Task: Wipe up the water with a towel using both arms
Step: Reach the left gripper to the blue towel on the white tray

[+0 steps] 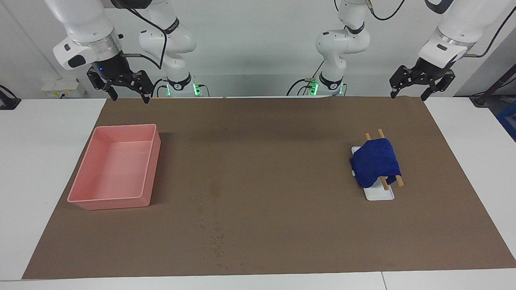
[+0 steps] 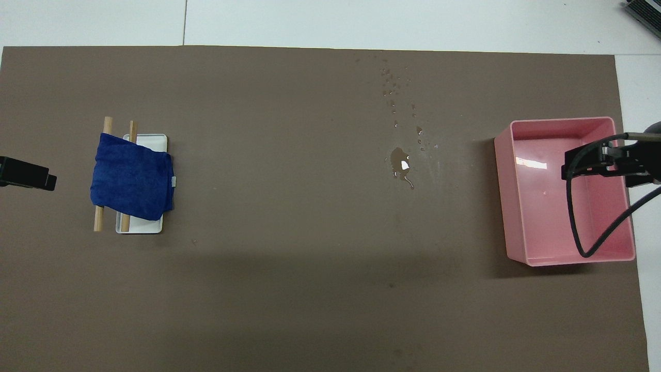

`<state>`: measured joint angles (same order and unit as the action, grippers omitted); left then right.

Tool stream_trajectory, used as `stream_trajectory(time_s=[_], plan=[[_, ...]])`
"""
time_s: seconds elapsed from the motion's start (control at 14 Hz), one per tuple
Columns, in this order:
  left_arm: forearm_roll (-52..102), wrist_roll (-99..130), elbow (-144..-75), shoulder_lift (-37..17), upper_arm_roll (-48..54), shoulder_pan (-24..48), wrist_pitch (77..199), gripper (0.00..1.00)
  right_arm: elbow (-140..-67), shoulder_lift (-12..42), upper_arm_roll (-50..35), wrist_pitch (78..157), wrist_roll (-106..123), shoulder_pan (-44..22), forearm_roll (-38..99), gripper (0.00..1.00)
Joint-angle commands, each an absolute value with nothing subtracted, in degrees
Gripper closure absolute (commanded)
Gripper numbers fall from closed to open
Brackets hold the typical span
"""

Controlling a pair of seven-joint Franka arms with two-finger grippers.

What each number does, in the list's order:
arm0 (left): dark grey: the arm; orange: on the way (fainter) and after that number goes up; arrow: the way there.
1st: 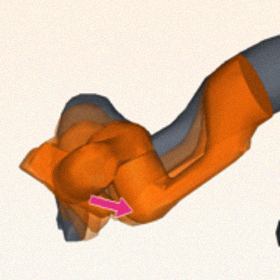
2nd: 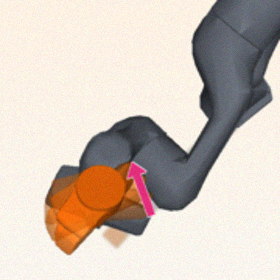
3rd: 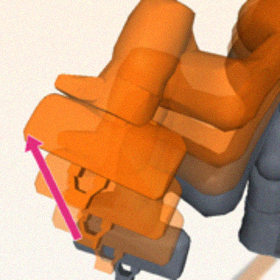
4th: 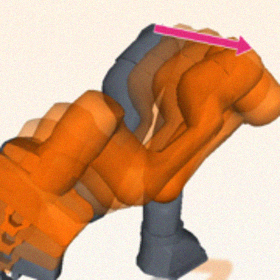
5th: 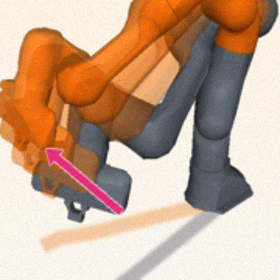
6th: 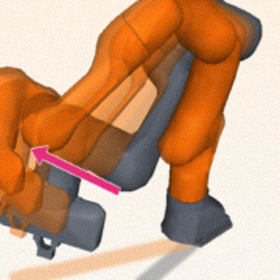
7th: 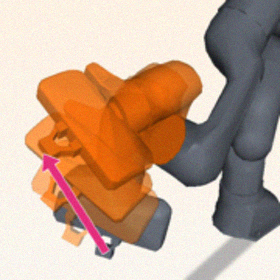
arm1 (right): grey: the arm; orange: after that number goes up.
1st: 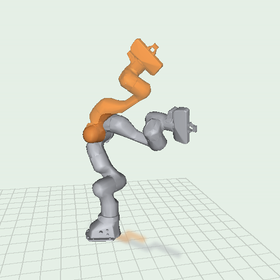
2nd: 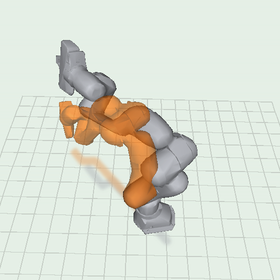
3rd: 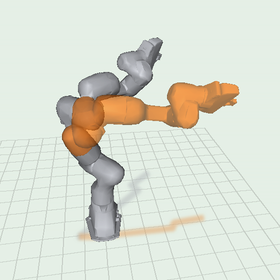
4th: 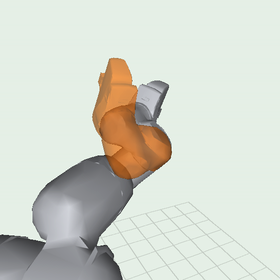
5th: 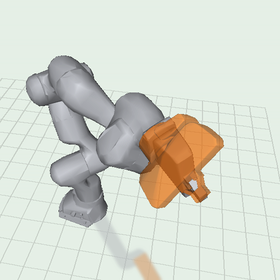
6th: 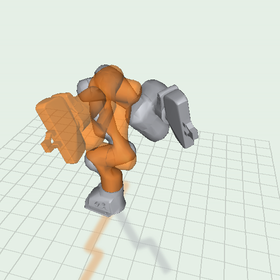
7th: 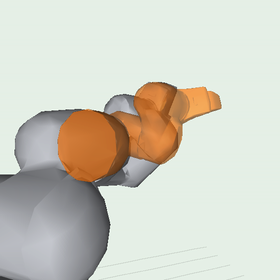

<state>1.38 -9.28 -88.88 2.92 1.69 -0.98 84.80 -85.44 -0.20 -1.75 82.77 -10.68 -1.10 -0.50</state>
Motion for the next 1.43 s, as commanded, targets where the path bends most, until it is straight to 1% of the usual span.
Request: stream_trajectory(time_s=[0.0, 0.29, 0.5, 0.71, 0.93, 1.07, 1.21, 1.36], plan=[[1.93, -9.49, -90.44, 3.87, 1.93, -1.41, 86.31, 0.00, -86.75, -1.41, -1.93, 82.71, -9.84, -0.53, 0.70, 0.00], [1.93, -9.49, -90.78, 3.87, 1.85, -1.76, 87.88, 0.00, -86.75, -1.41, -1.93, 82.71, -9.84, -0.53, 0.70, 0.00], [1.93, -9.32, -93.77, 4.22, 1.41, -2.46, 96.91, 0.00, -86.75, -1.41, -1.93, 82.71, -9.84, -0.53, 0.70, 0.00], [1.67, -5.83, -103.15, 6.59, 1.32, -3.34, 108.42, 0.00, -86.75, -1.41, -1.93, 82.71, -9.84, -0.53, 0.70, 0.00], [0.18, -3.52, -109.84, 4.93, 1.32, -3.52, 119.93, 0.00, -86.75, -1.84, -1.93, 82.71, -9.84, -0.53, 0.70, 0.00], [-2.53, -1.94, -112.66, 1.95, 1.32, -2.82, 125.39, 0.00, -86.75, -2.72, -1.93, 82.62, -9.84, -0.53, 0.70, 0.00], [-5.70, 0.17, -114.51, -0.70, 1.32, -2.55, 129.62, 0.00, -86.75, -3.69, -1.85, 82.44, -9.84, -0.53, 0.70, 0.00], [-7.02, 0.79, -117.23, -0.70, 1.32, -2.11, 131.56, 0.00, -86.75, -3.78, -1.93, 82.44, -9.84, -0.53, 0.70, 0.00]])
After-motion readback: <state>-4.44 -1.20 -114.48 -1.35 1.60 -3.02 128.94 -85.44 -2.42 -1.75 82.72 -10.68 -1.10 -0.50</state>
